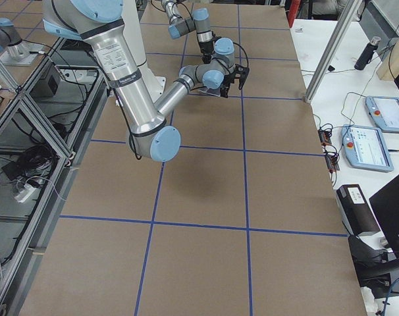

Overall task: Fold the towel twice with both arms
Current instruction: 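Lift the grasped edge and fold it over the towel with the left gripper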

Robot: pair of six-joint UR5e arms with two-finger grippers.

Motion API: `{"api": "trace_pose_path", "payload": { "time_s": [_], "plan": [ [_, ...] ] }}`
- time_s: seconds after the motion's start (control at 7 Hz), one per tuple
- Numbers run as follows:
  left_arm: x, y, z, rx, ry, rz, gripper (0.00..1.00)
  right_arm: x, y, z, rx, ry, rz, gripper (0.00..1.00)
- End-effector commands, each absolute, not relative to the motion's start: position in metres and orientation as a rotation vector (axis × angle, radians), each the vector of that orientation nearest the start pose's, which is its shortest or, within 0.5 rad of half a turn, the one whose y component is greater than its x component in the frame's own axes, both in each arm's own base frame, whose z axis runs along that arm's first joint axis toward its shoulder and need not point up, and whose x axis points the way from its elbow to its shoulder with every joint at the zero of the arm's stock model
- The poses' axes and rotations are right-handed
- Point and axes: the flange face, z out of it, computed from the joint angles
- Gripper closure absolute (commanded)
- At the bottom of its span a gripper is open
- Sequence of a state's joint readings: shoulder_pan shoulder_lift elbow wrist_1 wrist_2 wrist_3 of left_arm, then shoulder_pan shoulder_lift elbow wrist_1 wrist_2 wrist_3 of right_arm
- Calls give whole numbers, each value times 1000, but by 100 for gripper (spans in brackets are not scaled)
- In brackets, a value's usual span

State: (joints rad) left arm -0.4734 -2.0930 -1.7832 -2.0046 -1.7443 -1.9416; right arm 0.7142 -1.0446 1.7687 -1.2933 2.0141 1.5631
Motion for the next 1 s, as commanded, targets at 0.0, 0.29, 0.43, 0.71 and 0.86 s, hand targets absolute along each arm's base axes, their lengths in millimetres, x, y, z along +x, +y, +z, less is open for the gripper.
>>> {"api": "trace_pose_path", "payload": {
  "time_s": [0.0,0.29,0.43,0.71,0.86],
  "plan": [
    [518,-409,233,-90,1187,-660,100,-422,-486,235,-32,-1069,418,1],
    [538,-418,257,-92,1195,-657,100,-422,-486,235,-31,-1069,418,1],
    [539,-421,261,-90,1190,-662,100,-422,-486,234,-32,-1072,418,1],
    [533,-428,261,-84,1191,-672,100,-421,-486,235,-28,-1070,415,1],
    [529,-433,261,-79,1192,-680,100,-420,-488,235,-25,-1069,414,1]
  ]
}}
